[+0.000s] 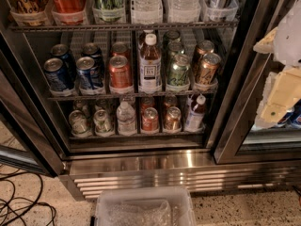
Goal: Pick orange can from top shelf of fridge
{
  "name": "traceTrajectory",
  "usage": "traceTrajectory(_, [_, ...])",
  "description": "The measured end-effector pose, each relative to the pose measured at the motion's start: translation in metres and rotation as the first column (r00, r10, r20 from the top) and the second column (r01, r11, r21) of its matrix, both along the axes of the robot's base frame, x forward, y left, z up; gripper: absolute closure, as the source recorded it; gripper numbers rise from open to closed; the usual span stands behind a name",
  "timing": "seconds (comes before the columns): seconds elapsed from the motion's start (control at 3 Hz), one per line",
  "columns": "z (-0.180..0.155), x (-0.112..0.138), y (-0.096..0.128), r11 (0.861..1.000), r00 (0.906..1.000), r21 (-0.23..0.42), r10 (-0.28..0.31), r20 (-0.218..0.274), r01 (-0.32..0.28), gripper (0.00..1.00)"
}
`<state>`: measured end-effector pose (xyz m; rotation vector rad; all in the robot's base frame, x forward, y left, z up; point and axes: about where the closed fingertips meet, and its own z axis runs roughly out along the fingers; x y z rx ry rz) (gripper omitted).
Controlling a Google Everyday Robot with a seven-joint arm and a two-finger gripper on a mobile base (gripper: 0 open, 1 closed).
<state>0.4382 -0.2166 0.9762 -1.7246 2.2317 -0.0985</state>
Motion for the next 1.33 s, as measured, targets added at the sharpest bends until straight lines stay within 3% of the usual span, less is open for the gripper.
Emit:
traceTrajectory(0.67, [0.000, 0.002, 0.008, 1.000, 0.9996, 0.015, 0.024, 0.015, -0.024, 0.00])
traceTrajectory(1.0, [-0.001, 0.002, 0.044, 0.986, 0.9895, 0.102, 0.121, 0.080, -0.129, 0.00])
traceTrajectory(1.33, [0.008, 0.000, 0.095, 0.940, 0.9552, 0.229, 0.203, 0.215, -0.251, 0.00])
